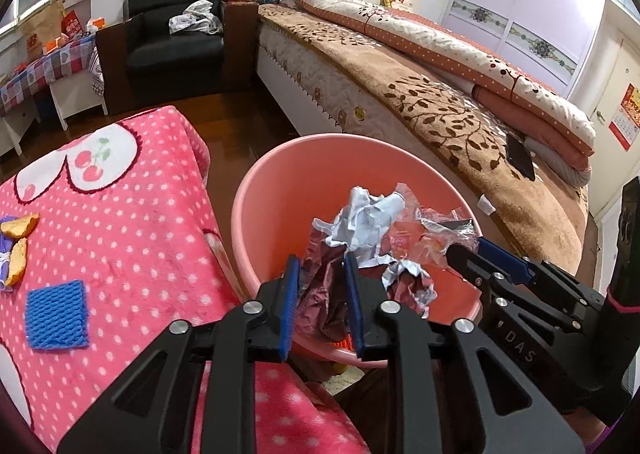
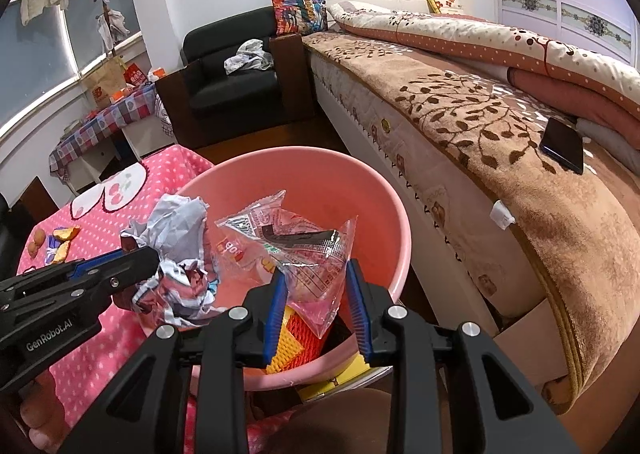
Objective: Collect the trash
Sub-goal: 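Open the left tool to drop the foil while the right tool drops the clear bag, then move both tools back over the table toward the purple bag and blue net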
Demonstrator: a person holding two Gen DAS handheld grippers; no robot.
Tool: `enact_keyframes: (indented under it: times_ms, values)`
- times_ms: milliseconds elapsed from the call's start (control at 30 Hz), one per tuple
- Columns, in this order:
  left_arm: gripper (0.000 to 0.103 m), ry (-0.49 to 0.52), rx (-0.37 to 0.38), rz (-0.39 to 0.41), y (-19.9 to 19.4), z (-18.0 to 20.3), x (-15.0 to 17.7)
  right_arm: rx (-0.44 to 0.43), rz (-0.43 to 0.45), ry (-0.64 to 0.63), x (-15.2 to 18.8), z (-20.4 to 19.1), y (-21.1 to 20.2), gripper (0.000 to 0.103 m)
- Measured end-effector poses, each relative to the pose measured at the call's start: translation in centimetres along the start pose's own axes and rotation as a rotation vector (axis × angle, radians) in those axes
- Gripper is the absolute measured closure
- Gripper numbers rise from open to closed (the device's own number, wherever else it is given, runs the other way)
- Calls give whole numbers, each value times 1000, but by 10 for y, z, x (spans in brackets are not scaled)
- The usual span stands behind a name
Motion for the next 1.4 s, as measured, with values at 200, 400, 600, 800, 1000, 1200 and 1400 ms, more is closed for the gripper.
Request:
enact_keyframes:
  times_ms: [200,400,600,800,1000,1200,1400]
  values:
    - [67,0,-11,0,-2,-3,1,1,0,-2,0,0,1,73]
    - [65,6,-14,12,-9,-4,1,7,2,-7,-1,0,1,64]
    - [60,5,-12,29,-19,-6,-1,8,16,-16,-4,-4,-4,58]
    - [60,-12,-27,40,-29,-16,-2,-6,29,-30,-7,-14,-10,57]
    - [60,-27,-67,57,-42,-33,-1,-41,50,-48,-10,-31,-16,57]
    - [60,-53,-112,68,-57,-56,3,-82,57,-81,-9,-57,-20,56]
    - [60,-78,-153,81,-71,-79,6,-113,60,-110,-9,-77,-22,55]
Point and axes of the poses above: each gripper's, at about its wrist camera, not at the fingertips, and y roughly the way its jaws point, z to its right, x to its underside, the point moved 10 cm from there along y, roughly the way its jaws point, and after that the axes turned 6 degrees about z, right-handed, at the moved point
